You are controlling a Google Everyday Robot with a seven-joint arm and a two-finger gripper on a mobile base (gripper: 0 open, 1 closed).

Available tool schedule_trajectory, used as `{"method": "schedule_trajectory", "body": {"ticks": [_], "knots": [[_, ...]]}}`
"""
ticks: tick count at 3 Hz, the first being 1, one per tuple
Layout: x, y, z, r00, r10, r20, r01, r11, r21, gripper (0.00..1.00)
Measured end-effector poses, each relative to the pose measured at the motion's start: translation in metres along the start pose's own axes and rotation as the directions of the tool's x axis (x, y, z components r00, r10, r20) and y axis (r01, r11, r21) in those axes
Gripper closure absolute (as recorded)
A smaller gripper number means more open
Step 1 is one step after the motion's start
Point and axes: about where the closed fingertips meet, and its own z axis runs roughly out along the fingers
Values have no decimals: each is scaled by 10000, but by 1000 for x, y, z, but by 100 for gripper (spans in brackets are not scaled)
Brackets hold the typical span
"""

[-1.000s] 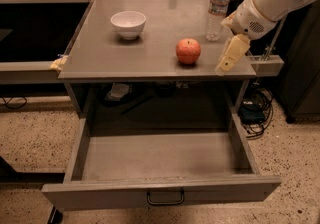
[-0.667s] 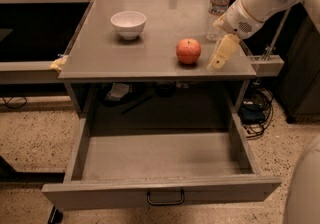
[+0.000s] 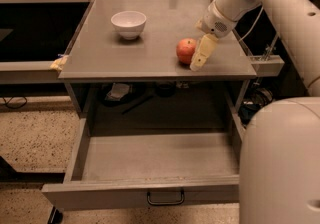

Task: Place apple into top drawer

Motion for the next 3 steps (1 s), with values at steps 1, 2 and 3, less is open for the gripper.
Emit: {"method": "schedule_trajectory", "body": {"ticks": [1, 2, 3], "knots": [[-15, -9, 20, 9995, -277, -127, 274, 9993, -251, 0], [-22, -15, 32, 9987, -420, -272, 409, 9983, -406, 5], [-11, -15, 38, 9976, -326, -608, 293, 9980, -553, 28]]}}
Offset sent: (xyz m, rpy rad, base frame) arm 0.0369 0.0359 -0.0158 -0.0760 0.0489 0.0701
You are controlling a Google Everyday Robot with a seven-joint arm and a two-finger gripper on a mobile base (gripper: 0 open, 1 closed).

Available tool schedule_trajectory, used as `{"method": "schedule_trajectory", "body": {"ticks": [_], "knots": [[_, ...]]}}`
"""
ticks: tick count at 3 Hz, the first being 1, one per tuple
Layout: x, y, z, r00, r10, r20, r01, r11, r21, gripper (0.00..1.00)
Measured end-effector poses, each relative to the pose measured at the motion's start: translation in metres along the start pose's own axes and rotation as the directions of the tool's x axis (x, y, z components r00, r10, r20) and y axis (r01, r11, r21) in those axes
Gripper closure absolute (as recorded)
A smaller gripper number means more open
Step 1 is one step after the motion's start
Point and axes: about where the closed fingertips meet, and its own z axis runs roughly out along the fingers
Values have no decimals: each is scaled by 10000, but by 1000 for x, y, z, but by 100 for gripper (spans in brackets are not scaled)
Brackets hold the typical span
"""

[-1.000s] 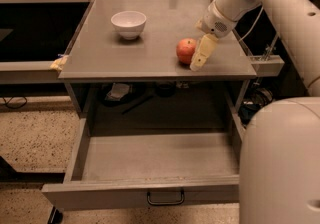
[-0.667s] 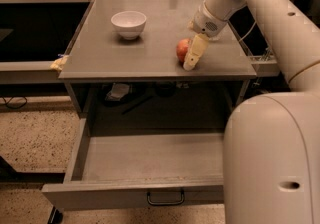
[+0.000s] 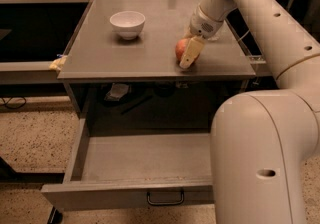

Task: Place apple into top drawer

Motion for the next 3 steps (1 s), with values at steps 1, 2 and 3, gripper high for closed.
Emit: {"method": "schedule_trajectory", "body": {"ticks": [1, 2, 3], "knots": [[19, 2, -2, 9993, 173, -325, -175, 9998, -64, 51], [37, 15, -20, 9977, 116, -670, -126, 9998, -152, 75], [43, 40, -50, 9968, -227, -761, 218, 9997, -121, 97]]}}
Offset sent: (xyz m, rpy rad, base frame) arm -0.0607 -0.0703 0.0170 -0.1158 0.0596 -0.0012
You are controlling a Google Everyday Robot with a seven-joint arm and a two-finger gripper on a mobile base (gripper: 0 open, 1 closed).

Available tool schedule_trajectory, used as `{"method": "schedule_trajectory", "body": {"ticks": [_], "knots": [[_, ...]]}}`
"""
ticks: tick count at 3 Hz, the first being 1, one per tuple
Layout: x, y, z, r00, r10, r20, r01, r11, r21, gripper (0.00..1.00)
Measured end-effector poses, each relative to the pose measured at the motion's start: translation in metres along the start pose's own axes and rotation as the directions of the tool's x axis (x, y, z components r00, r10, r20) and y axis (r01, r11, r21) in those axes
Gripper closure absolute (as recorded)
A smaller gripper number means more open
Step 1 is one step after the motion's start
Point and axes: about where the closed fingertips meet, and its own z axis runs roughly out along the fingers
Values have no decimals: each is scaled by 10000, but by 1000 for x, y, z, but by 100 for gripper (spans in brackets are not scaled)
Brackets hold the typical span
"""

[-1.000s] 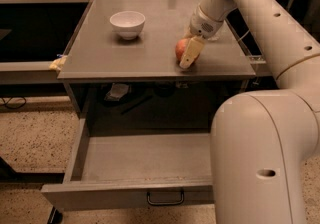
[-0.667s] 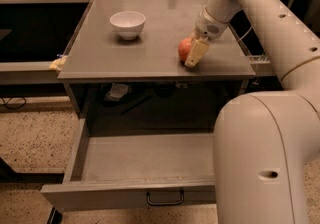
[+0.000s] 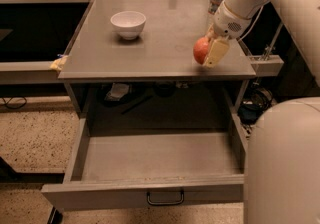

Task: Place apple into top drawer

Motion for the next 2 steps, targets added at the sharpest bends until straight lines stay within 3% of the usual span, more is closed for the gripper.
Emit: {"method": "schedule_trajectory", "body": {"ticks": [1, 2], "knots": [[2, 48, -46, 9991, -426, 23, 425, 9988, 263, 100], [-1, 122, -87, 9984, -478, 290, 468, 9983, 338, 100]]}}
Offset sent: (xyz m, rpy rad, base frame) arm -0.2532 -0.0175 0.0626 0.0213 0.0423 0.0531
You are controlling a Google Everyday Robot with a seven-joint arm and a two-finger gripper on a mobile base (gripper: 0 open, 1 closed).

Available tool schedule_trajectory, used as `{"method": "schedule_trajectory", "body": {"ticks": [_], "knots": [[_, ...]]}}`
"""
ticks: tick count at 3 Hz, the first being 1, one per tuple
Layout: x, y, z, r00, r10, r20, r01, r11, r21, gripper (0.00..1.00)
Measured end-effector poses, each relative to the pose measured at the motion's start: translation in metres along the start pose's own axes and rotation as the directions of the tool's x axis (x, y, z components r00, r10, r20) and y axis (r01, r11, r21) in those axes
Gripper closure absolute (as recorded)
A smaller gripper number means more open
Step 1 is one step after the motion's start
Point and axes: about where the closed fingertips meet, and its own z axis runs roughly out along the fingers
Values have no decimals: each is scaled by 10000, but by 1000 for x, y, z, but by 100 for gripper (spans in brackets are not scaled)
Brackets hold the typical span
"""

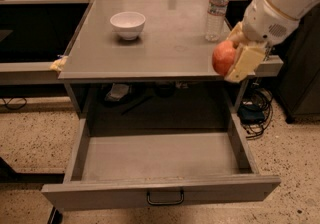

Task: Place apple into top drawer

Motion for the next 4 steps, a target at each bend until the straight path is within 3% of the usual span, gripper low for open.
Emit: {"method": "schedule_trajectory", "body": {"ticks": [1, 2, 3, 4], "knots": [[9, 27, 8, 9996, 117, -257, -127, 9991, -393, 100], [9, 27, 13, 9996, 78, -257, -90, 9990, -449, 100], [21, 39, 46, 9998, 54, -190, -67, 9974, -713, 100], [44, 59, 121, 9999, -68, -128, 54, 9941, -1079, 100]]}}
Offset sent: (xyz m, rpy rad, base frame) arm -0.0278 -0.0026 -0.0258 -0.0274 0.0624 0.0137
